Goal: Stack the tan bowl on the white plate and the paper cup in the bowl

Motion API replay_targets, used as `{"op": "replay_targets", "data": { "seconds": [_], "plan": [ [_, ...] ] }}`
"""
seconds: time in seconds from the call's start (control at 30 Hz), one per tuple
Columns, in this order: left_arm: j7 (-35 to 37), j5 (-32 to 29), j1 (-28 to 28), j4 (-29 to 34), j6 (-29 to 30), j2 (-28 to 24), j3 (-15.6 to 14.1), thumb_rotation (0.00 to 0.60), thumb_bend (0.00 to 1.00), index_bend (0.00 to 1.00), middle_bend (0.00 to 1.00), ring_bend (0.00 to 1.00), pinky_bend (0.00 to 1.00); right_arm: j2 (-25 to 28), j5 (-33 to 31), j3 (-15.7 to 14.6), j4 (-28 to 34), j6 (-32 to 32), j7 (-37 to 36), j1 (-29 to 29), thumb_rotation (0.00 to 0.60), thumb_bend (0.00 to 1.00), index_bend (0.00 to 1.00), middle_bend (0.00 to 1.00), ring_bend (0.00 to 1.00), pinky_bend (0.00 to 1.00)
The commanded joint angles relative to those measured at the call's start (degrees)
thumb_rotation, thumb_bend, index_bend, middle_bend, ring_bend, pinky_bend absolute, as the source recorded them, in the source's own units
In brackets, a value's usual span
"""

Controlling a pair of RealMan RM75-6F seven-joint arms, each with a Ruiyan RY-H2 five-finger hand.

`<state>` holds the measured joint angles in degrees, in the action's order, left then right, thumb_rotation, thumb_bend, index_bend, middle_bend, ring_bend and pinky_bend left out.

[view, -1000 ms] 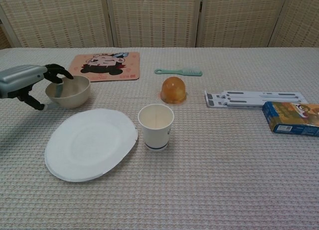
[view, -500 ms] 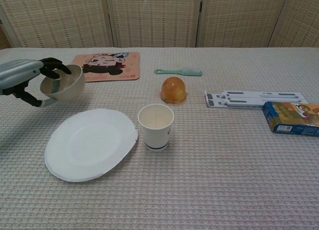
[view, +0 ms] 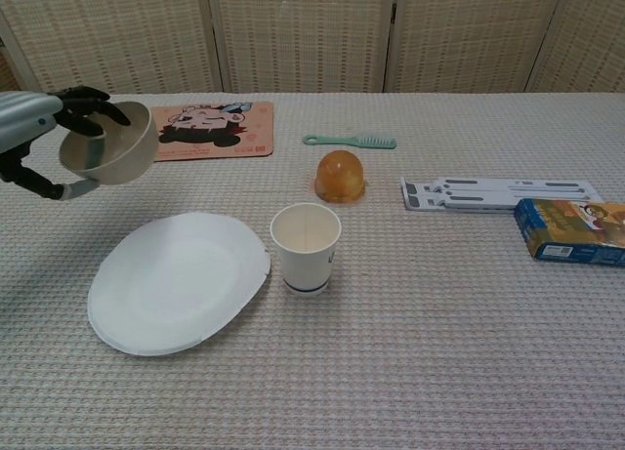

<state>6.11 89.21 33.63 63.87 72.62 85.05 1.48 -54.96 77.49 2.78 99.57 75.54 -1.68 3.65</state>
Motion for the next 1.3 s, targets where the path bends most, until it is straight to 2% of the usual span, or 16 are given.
{"op": "replay_targets", "data": {
  "seconds": [0.03, 0.17, 0.4, 0.73, 0.97, 1.3],
  "plan": [
    [-9.99, -1.27, -2.05, 11.12, 1.49, -4.5, 0.5, 0.6, 0.38, 0.64, 0.21, 0.0, 0.16, 0.66, 0.51, -0.11, -0.5, -0.63, -2.22, 0.21, 0.6, 0.21, 0.0, 0.0, 0.0, 0.0],
    [-17.84, -2.16, -3.04, 19.06, 1.83, -5.85, 0.68, 0.6, 0.38, 0.64, 0.22, 0.0, 0.16, 1.47, 1.81, -0.31, -1.35, -0.82, -5.56, 0.25, 0.6, 0.21, 0.0, 0.0, 0.0, 0.0],
    [-28.52, -3.41, -4.03, 27.21, 2.01, -5.27, 1.0, 0.6, 0.38, 0.64, 0.22, 0.0, 0.16, 2.63, 4.33, -0.78, -3.11, -0.92, -11.73, 0.37, 0.6, 0.21, 0.0, 0.0, 0.0, 0.0],
    [-37.08, -4.96, -5.21, 31.48, 1.34, -2.88, 0.49, 0.6, 0.38, 0.65, 0.22, 0.0, 0.16, 3.52, 8.01, -1.63, -4.41, 2.1, -16.49, -0.64, 0.6, 0.21, 0.0, 0.0, 0.0, 0.0],
    [-41.47, -5.72, -6.0, 33.39, 0.36, -1.87, -0.69, 0.6, 0.38, 0.65, 0.22, 0.0, 0.16, 3.59, 9.33, -2.15, -4.84, 2.66, -17.34, -0.67, 0.6, 0.21, 0.0, 0.0, 0.0, 0.0],
    [-45.77, -4.52, -8.76, 37.28, 2.43, -2.21, -2.85, 0.6, 0.38, 0.64, 0.22, 0.0, 0.16, 3.56, 10.51, -2.75, -4.29, 3.91, -16.45, -1.03, 0.6, 0.21, 0.0, 0.0, 0.0, 0.0]
  ]
}}
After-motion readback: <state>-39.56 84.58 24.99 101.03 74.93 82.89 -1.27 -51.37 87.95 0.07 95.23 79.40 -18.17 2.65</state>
